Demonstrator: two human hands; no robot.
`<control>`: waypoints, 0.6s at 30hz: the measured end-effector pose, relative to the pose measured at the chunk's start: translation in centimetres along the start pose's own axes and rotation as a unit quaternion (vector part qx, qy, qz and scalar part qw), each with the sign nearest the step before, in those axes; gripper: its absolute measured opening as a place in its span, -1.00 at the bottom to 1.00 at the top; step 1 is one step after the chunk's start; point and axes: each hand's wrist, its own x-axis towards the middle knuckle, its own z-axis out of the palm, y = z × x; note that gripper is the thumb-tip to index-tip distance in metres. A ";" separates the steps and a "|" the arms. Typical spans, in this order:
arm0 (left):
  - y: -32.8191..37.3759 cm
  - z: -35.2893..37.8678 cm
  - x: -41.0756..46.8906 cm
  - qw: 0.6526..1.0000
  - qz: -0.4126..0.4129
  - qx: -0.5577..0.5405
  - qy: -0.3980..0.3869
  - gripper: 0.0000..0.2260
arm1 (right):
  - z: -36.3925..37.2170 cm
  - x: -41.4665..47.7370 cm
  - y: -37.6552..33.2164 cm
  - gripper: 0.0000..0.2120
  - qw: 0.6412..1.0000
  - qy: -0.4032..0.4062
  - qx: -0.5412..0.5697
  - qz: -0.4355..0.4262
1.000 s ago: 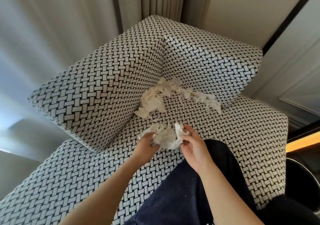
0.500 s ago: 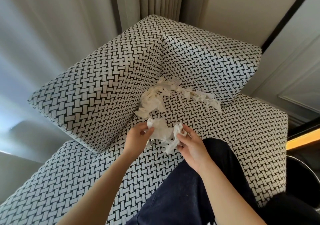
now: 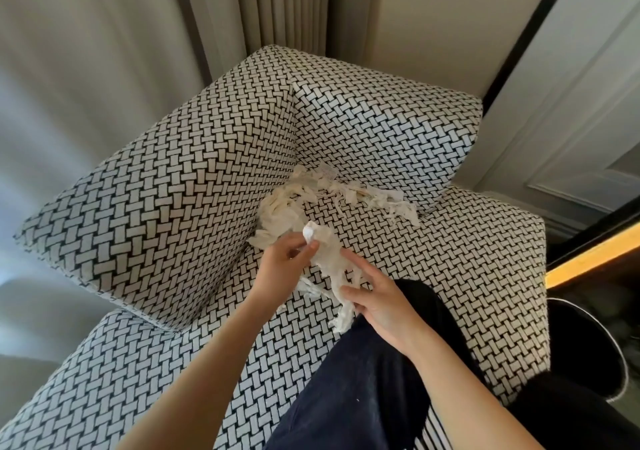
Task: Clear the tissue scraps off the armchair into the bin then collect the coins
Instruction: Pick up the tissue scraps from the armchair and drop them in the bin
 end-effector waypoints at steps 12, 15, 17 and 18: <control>4.0 4.3 3.6 0.991 0.049 0.091 -0.087 -0.65 | -8.1 -4.3 -4.8 -0.48 0.995 0.078 0.039 -0.040; 5.6 6.8 4.5 0.979 0.081 0.127 -0.137 -0.66 | -11.1 -5.9 -5.3 -0.42 0.988 0.117 0.093 -0.041; 6.4 8.8 5.0 0.970 0.096 0.149 -0.167 -0.66 | -13.2 -7.0 -5.3 -0.43 0.979 0.142 0.138 -0.053; 7.0 10.0 5.3 0.965 0.103 0.160 -0.181 -0.67 | -14.5 -7.6 -5.2 -0.44 0.973 0.158 0.158 -0.062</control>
